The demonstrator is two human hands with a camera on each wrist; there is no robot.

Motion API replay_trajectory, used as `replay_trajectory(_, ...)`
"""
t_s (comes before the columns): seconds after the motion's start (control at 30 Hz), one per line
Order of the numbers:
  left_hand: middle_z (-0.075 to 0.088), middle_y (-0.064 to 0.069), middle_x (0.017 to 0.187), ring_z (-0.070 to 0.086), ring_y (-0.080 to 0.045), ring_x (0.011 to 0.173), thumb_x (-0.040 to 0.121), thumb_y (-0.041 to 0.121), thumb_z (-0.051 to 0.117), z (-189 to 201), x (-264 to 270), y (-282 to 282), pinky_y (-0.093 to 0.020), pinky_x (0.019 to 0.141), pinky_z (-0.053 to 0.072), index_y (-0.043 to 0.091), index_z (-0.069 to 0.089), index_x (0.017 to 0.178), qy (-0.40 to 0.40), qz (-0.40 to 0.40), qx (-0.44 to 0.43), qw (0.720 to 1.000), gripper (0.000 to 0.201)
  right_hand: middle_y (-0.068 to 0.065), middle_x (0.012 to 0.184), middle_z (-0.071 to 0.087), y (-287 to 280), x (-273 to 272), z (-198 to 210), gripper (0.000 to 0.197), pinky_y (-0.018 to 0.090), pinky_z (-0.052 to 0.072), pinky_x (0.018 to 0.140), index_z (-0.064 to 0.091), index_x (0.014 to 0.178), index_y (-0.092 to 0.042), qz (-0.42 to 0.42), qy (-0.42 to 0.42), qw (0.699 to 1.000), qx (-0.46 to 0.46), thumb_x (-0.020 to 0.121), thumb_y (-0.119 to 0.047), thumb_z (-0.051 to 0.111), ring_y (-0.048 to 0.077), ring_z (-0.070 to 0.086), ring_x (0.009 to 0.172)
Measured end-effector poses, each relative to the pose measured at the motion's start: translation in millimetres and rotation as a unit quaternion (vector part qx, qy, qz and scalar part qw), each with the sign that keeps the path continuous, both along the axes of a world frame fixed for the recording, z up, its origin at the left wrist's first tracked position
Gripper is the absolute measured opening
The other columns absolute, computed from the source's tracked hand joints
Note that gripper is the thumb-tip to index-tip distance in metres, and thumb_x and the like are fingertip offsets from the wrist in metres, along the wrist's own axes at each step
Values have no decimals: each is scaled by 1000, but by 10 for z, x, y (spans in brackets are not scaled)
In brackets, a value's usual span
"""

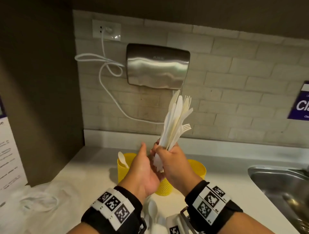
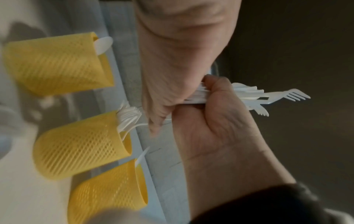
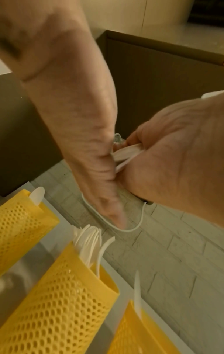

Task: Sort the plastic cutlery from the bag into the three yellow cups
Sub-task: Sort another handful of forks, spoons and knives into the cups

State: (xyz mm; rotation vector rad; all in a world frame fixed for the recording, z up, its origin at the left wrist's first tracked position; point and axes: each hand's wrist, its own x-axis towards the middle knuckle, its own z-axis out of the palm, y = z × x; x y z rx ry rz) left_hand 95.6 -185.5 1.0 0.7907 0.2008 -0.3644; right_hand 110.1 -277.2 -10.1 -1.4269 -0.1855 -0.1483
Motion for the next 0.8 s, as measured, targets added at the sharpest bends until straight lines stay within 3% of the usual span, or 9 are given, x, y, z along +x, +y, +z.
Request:
replay_trajectory(0.07,73,-18,108,68,-33,105,93,70,29,20,50,38,-48,95,50,11,65,120,-8,1,8,1000,74,8,78,60,21,-6,-5,7,34,49,67,58,100,-9,-11,-15,1000,3,92,-9,58,21,60,75)
replay_trajectory(0.17,74,-21,103,70,-33,94,95,67,33,61,93,46,-42,83,53,7,68,116,14,2,-22,1000,72,7,76,62,46,-21,-86,7,33,50,69,63,92,-9,-7,-50,999,16,87,-5,63,19,61,74)
replay_trajectory(0.27,75,-20,97,74,-32,84,96,64,36,13,89,7,-41,81,55,4,71,110,-5,17,-10,1000,71,10,82,68,68,-69,-179,27,33,52,76,63,108,3,10,-44,998,49,85,-9,68,21,67,82)
replay_trajectory(0.33,76,-19,95,75,-29,82,95,65,37,-57,77,-15,-40,80,55,1,72,105,-30,10,3,1000,73,8,83,69,60,-79,-194,26,31,53,76,62,116,-5,-9,-47,998,39,90,-8,65,20,67,83)
replay_trajectory(0.4,77,-9,85,72,-24,84,92,66,41,-104,86,-11,-33,83,53,7,73,101,-78,20,31,996,68,14,88,67,60,-73,-178,25,28,51,73,59,118,-6,15,-44,999,15,94,-6,58,27,63,84)
replay_trajectory(0.47,77,-1,85,69,-18,88,88,67,47,-121,125,20,-31,86,49,17,72,104,-143,55,87,984,59,17,98,67,70,-61,-174,27,34,52,80,59,119,-8,48,-47,998,8,94,1,53,32,63,91)
replay_trajectory(0.57,77,-5,99,72,-20,96,92,50,57,-105,186,48,-34,86,54,20,69,111,-229,78,171,955,37,3,113,73,124,-27,-256,42,41,52,96,60,125,-31,29,-70,996,-45,91,-7,57,21,66,110)
replay_trajectory(0.67,77,-3,90,73,-18,87,97,29,58,-167,238,18,-29,75,54,21,71,102,-249,97,238,934,16,-2,111,73,196,12,-417,40,41,53,95,57,125,-41,17,-52,997,-62,87,-29,62,14,67,108)
replay_trajectory(0.8,77,-3,89,73,-19,86,96,27,61,-321,297,53,-31,75,55,17,71,106,-241,100,276,925,17,5,114,72,237,36,-527,47,52,53,96,54,131,-39,29,-2,997,-66,86,-29,63,28,66,109)
